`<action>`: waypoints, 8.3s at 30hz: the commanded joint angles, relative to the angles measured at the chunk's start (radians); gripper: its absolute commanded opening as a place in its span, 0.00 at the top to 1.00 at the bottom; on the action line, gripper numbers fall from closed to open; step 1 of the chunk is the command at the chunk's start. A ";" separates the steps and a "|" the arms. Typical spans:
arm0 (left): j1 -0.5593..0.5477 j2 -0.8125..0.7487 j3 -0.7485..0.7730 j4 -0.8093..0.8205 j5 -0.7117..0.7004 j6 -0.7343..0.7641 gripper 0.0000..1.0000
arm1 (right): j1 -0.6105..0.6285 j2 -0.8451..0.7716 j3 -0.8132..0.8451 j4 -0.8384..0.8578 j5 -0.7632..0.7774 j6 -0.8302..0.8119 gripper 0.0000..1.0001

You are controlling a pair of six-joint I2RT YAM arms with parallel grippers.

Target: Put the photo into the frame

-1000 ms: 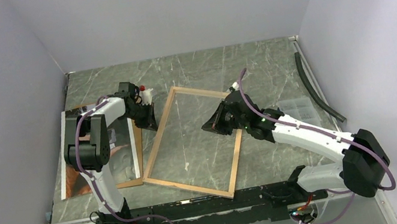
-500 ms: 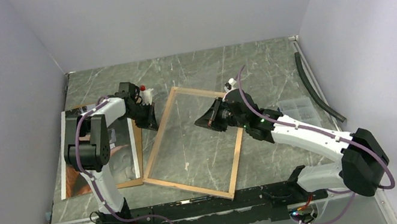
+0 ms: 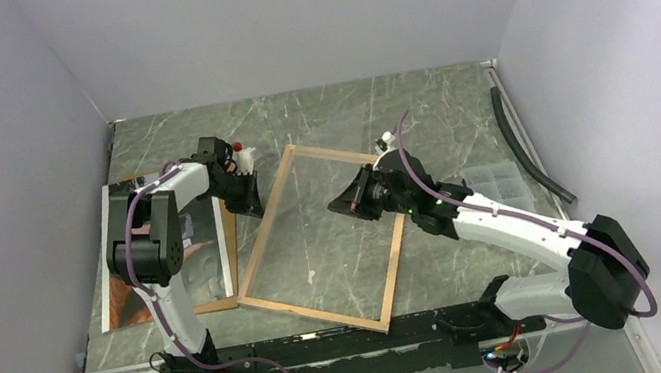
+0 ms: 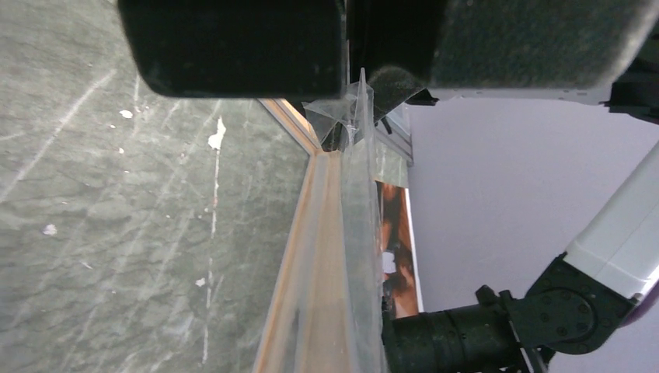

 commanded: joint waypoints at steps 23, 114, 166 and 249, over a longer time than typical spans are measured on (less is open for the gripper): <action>-0.023 0.014 -0.021 -0.022 -0.036 0.010 0.97 | -0.087 0.012 -0.124 -0.023 -0.019 -0.062 1.00; -0.056 -0.022 -0.090 0.028 -0.052 -0.028 0.97 | -0.474 0.518 0.342 -0.396 -0.102 -0.528 0.12; 0.810 -0.263 -0.097 0.128 -0.758 0.527 0.52 | 0.257 1.143 1.260 -0.471 -0.060 -0.417 0.18; 0.834 -0.546 -0.507 0.048 -0.573 0.544 0.57 | 0.314 1.013 0.869 -0.441 -0.261 -0.320 0.18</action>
